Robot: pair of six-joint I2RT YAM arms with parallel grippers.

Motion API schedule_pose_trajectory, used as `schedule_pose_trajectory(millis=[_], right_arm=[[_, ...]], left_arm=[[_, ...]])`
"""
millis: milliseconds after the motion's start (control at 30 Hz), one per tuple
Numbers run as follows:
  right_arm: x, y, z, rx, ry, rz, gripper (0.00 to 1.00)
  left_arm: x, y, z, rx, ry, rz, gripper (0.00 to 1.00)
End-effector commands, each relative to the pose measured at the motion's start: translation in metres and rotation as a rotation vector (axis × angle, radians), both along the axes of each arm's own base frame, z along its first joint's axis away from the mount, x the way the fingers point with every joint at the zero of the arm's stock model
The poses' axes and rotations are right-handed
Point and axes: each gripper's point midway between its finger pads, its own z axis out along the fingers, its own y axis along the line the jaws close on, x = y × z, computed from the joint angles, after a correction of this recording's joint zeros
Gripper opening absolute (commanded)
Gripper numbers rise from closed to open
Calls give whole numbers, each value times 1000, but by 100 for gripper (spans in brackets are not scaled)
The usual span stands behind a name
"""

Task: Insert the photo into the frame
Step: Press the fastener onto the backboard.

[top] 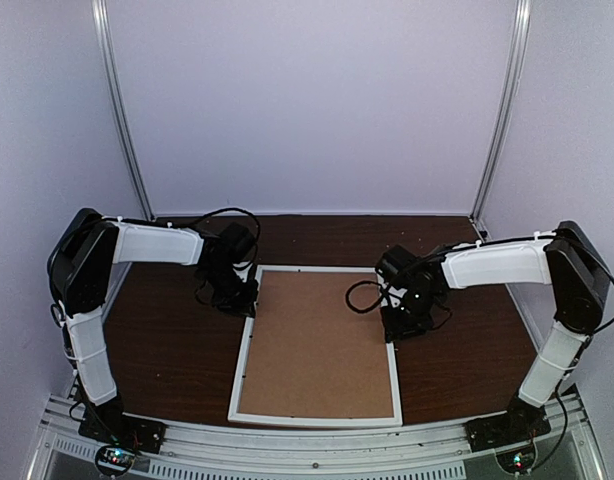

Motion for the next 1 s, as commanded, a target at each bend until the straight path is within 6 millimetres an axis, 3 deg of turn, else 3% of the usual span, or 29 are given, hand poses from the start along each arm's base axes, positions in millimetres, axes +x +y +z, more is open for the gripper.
schedule_pose_trajectory(millis=[0,267,467,633,967], right_arm=[[-11,18,-18,11,43,27,37],[-15,24,-25,6,56,39,36],[-5,32,9,54,-7,56,40],[-6,27,27,54,-36,55,47],[-28,12,12,65,8,32,48]], left_arm=[[4,-3,-11,4,-32,-15,17],[3,-2,-12,6,-28,-15,17],[5,-2,-9,4,-37,-13,17],[5,-3,-8,2,-39,-13,17],[6,-3,-6,3,-46,-15,18]])
